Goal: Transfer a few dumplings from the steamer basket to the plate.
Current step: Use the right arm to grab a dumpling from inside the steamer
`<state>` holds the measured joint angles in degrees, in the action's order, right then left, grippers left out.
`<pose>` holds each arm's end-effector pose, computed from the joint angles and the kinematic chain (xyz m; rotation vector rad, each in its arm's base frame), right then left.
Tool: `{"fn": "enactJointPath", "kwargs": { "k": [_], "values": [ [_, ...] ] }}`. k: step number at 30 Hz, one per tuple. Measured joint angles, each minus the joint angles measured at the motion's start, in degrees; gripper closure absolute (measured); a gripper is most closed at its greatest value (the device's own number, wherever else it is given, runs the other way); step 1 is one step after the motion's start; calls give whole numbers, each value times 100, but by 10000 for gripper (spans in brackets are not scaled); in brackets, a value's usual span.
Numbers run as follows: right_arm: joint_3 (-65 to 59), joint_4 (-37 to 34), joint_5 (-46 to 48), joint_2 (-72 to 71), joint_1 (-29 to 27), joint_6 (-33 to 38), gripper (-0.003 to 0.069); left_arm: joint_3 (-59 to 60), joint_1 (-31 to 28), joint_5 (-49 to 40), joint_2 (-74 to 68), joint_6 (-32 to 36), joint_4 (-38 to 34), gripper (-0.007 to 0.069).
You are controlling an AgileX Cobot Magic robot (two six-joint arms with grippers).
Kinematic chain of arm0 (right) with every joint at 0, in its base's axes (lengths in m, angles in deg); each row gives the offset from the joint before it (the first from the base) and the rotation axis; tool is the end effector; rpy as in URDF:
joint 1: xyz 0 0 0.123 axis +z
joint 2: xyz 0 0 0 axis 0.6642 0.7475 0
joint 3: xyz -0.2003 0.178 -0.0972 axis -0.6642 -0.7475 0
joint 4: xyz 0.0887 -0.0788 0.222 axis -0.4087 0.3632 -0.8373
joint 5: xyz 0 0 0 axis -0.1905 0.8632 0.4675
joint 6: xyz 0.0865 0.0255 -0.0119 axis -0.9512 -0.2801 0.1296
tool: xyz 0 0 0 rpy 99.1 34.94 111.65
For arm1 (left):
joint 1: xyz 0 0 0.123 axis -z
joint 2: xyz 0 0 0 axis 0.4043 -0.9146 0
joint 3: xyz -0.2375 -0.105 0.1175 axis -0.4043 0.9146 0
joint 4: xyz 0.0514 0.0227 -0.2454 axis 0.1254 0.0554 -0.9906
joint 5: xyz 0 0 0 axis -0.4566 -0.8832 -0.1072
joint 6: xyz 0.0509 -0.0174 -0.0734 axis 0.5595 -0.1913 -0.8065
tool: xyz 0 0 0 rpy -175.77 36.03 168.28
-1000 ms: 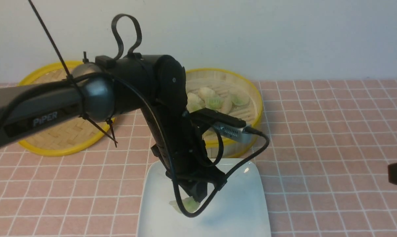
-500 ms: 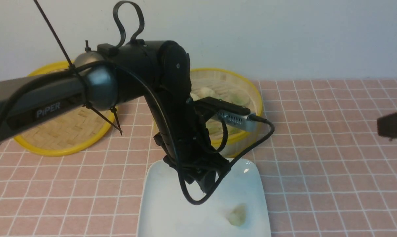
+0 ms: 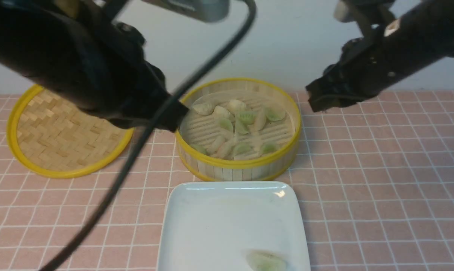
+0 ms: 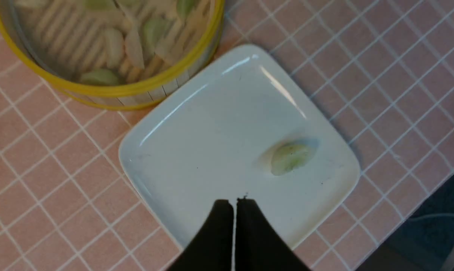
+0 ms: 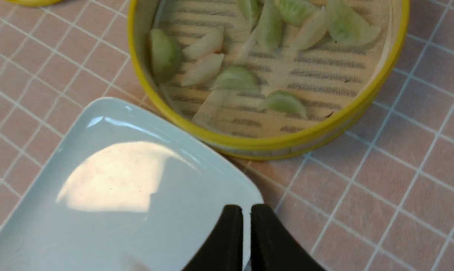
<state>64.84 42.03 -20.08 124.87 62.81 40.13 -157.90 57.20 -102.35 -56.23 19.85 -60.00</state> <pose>0.3337 0.1536 0.3289 -0.6819 2.5694 0.4264 0.1918 -0.1416 0.4381 0.7971 2.3786 -0.4137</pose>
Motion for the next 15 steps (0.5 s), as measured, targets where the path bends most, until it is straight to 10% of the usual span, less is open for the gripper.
{"fn": "enactJointPath", "kwargs": {
  "k": [15],
  "values": [
    [2580, 819, 612, 3305, 436, -5, 168, 70, 0, -168, 1645, -196, 2, 631]
  ]
}}
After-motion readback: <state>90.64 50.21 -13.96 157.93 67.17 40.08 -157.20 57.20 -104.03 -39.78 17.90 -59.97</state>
